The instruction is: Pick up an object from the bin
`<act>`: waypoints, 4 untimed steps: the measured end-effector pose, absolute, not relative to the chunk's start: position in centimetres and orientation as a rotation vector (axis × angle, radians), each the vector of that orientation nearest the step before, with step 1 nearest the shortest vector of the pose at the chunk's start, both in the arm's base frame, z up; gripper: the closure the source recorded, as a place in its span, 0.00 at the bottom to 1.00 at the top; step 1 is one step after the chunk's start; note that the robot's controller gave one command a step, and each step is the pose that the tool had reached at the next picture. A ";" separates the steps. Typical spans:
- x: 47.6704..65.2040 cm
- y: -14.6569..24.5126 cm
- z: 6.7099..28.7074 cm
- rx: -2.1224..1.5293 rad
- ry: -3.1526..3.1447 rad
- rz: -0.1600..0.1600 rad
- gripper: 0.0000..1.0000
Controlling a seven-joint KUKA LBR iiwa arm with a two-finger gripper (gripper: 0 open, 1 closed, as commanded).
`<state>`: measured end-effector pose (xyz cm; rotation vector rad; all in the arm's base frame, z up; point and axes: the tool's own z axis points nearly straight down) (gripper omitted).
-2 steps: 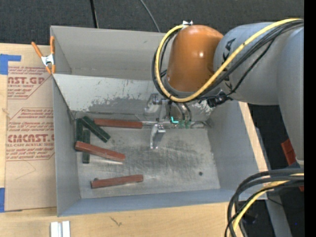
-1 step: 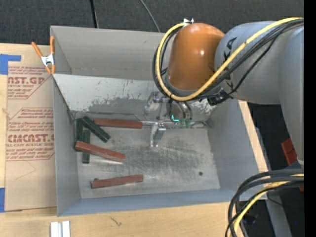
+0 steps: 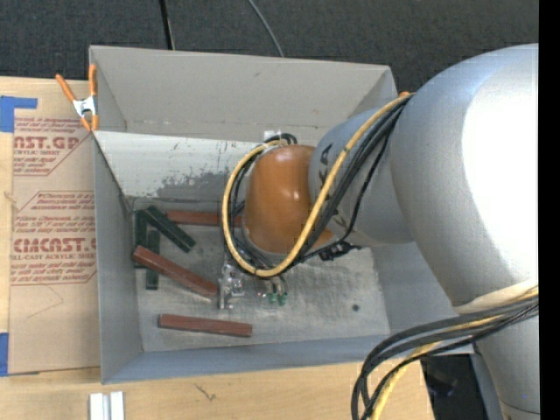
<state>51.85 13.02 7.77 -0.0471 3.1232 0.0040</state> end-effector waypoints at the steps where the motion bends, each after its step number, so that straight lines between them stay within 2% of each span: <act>1: 51.4 13.2 7.4 -0.051 3.136 0.005 0.00; 2: 51.4 13.2 7.4 -0.051 3.135 0.005 0.00; 3: 55.9 16.7 7.7 0.020 3.122 0.009 1.00; 4: 55.9 16.7 7.7 0.020 3.122 0.010 1.00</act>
Offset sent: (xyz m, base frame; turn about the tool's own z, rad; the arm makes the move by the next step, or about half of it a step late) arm 0.0000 0.0000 0.0000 0.0000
